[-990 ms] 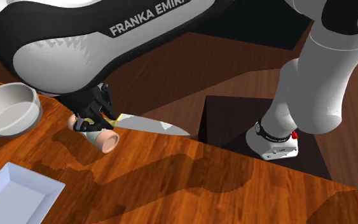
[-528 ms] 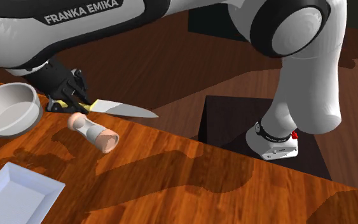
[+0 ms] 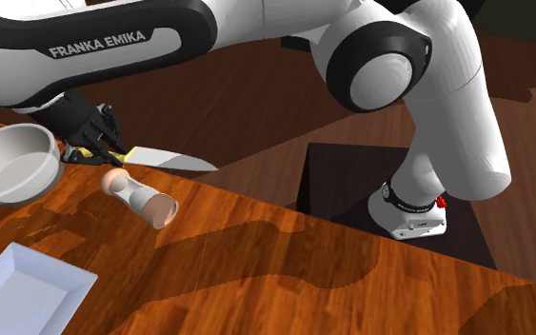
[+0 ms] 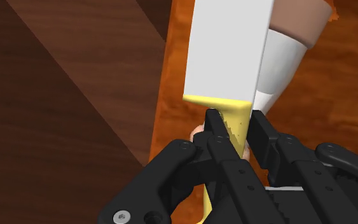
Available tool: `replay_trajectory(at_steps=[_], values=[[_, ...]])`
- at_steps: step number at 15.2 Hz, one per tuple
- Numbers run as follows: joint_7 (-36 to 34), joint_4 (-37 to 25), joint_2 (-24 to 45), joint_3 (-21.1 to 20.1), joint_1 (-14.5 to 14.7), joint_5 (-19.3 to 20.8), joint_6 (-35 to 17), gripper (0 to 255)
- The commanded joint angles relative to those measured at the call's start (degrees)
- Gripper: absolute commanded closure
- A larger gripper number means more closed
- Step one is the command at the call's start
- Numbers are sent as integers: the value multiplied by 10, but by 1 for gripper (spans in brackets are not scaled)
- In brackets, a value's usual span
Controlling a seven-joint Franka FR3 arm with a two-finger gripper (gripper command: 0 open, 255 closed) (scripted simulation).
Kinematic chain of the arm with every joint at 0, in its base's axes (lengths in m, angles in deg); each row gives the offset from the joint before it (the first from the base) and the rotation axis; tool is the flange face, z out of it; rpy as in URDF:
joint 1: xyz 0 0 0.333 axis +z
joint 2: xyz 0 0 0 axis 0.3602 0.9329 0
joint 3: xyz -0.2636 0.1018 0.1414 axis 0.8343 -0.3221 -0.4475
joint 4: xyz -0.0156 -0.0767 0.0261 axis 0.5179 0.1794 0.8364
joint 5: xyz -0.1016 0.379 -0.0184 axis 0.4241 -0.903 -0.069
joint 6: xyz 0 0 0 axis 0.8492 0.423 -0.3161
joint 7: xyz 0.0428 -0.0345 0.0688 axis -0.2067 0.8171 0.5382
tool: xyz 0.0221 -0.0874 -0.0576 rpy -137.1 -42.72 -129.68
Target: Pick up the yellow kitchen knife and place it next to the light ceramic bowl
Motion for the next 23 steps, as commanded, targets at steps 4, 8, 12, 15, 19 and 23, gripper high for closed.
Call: replay_trajectory(at_steps=[4,8,12,15,19,23], values=[[-4,49,-6,-1,-4,-1,-43,255],[-6,85,-9,-1,-8,-1,-75,255],[-7,115,-8,0,-11,0,-106,255],[-9,134,-6,0,-12,1,-127,255],[-10,156,0,2,-13,2,-154,255],[-11,166,3,5,-12,1,-168,255]])
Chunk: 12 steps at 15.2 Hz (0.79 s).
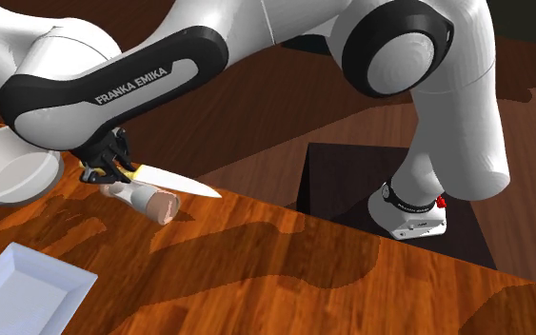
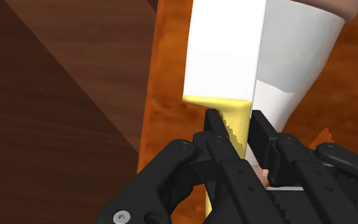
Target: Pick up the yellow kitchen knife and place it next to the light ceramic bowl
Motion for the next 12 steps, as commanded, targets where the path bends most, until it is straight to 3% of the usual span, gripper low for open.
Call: replay_trajectory(at_steps=[1,6,7,8,10,11,12], values=[[1,-11,49,4,4,1,12,255],[2,-11,49,7,6,-1,12,255],[-1,5,43,6,5,-1,2,0],[0,-18,65,8,8,3,4,0],[-2,18,49,7,5,2,-16,0],[-5,7,63,8,9,3,-18,0],[2,-11,49,8,7,-2,12,0]])
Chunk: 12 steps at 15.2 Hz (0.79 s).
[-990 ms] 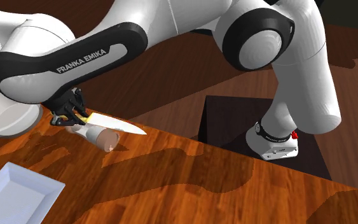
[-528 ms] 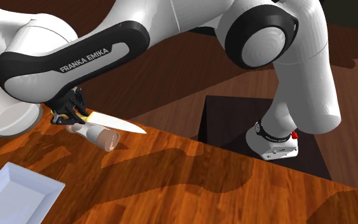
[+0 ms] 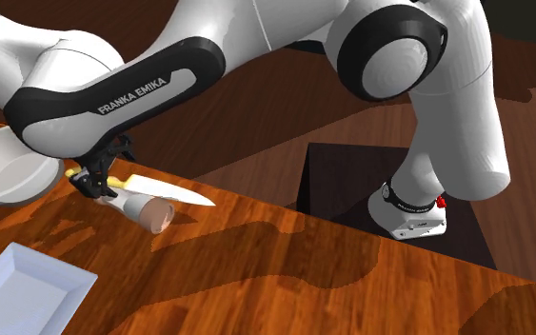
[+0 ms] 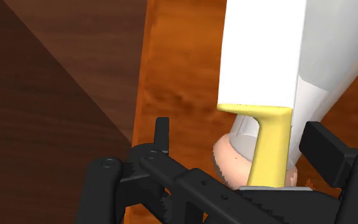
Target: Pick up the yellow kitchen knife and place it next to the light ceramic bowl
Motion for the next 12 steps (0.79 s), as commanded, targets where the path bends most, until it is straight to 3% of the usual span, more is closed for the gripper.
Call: replay_trajectory(at_steps=[1,4,12], values=[[3,-37,40,3,5,-1,64,0],[7,-112,52,4,13,-1,125,0],[7,-112,52,4,13,-1,125,0]])
